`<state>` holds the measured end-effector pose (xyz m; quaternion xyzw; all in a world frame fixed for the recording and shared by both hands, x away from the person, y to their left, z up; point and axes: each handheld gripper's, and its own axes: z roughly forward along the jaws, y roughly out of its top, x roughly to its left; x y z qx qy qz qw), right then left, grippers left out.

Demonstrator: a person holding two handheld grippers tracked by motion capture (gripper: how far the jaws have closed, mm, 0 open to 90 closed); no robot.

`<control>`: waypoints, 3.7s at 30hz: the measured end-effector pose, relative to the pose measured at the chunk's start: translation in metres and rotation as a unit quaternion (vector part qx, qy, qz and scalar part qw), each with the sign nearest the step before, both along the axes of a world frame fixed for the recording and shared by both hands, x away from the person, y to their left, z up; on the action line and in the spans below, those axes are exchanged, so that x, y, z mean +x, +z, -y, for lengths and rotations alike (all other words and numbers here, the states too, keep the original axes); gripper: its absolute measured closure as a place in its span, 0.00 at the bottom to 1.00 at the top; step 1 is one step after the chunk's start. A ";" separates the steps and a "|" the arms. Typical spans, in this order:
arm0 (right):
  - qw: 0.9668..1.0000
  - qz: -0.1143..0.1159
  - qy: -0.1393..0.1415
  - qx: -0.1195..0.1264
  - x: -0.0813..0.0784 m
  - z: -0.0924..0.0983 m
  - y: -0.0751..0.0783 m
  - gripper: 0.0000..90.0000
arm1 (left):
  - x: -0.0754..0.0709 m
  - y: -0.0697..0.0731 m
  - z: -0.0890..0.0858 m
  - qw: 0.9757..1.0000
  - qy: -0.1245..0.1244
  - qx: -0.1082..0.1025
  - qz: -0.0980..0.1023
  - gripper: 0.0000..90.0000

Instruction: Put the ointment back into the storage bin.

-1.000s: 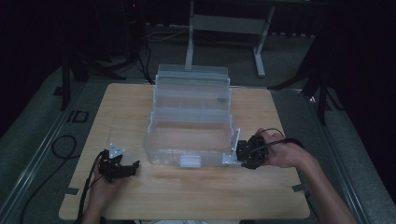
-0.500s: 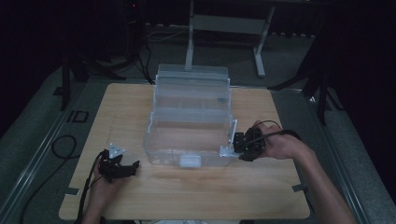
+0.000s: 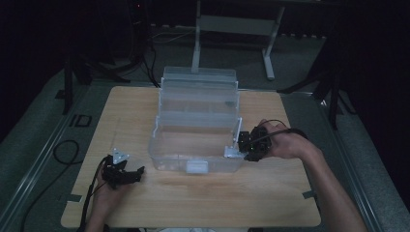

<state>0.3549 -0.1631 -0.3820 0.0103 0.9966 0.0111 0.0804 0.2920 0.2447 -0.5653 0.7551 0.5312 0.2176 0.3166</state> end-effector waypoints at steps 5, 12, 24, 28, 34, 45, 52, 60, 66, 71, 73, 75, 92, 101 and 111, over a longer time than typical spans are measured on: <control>1.000 0.001 0.001 0.000 0.005 -0.003 0.002 0.78 | 0.000 0.000 0.000 1.000 0.000 0.000 0.000 0.15; 1.000 0.003 0.004 0.000 0.009 -0.010 0.002 0.78 | 0.000 0.000 0.000 1.000 0.000 0.000 0.000 0.15; 1.000 0.001 0.008 -0.003 0.019 -0.022 0.004 0.78 | 0.000 0.000 0.000 1.000 0.000 -0.001 0.000 0.15; 1.000 0.000 0.010 -0.005 0.022 -0.025 0.003 0.78 | 0.000 0.000 0.000 1.000 0.000 -0.001 0.000 0.15; 1.000 0.001 0.015 -0.004 0.023 -0.030 0.002 0.78 | 0.000 0.000 0.000 1.000 0.000 -0.001 0.000 0.15; 1.000 -0.002 0.019 0.000 0.030 -0.039 -0.001 0.78 | 0.000 0.000 0.000 1.000 0.000 -0.001 0.000 0.15; 1.000 -0.003 0.018 -0.004 0.032 -0.043 -0.006 0.78 | 0.000 0.000 0.000 1.000 0.000 0.000 0.000 0.15; 1.000 -0.010 0.018 -0.005 0.033 -0.049 -0.011 0.78 | 0.000 0.000 0.000 1.000 0.000 -0.001 0.000 0.15; 1.000 -0.013 0.017 -0.005 0.035 -0.051 -0.014 0.78 | 0.000 0.000 0.000 1.000 0.000 -0.001 0.000 0.15; 1.000 -0.015 0.015 -0.008 0.035 -0.053 -0.016 0.78 | 0.000 0.000 0.000 1.000 0.000 0.000 0.000 0.15; 1.000 -0.017 0.018 -0.007 0.036 -0.054 -0.017 0.77 | 0.000 0.000 0.000 1.000 0.000 -0.001 -0.001 0.15; 1.000 -0.017 0.014 -0.009 0.035 -0.054 -0.017 0.78 | 0.000 0.000 0.000 1.000 0.000 0.000 0.000 0.15; 1.000 0.023 -0.013 0.011 0.041 -0.042 -0.006 0.49 | 0.000 0.000 0.000 1.000 -0.001 0.000 0.000 0.15; 0.998 0.043 -0.024 0.025 0.029 -0.020 0.005 0.46 | 0.000 0.000 0.000 1.000 -0.001 0.000 0.000 0.15; 0.998 0.055 -0.019 0.026 0.006 -0.001 0.006 0.45 | 0.000 0.000 0.000 1.000 -0.001 0.000 0.000 0.15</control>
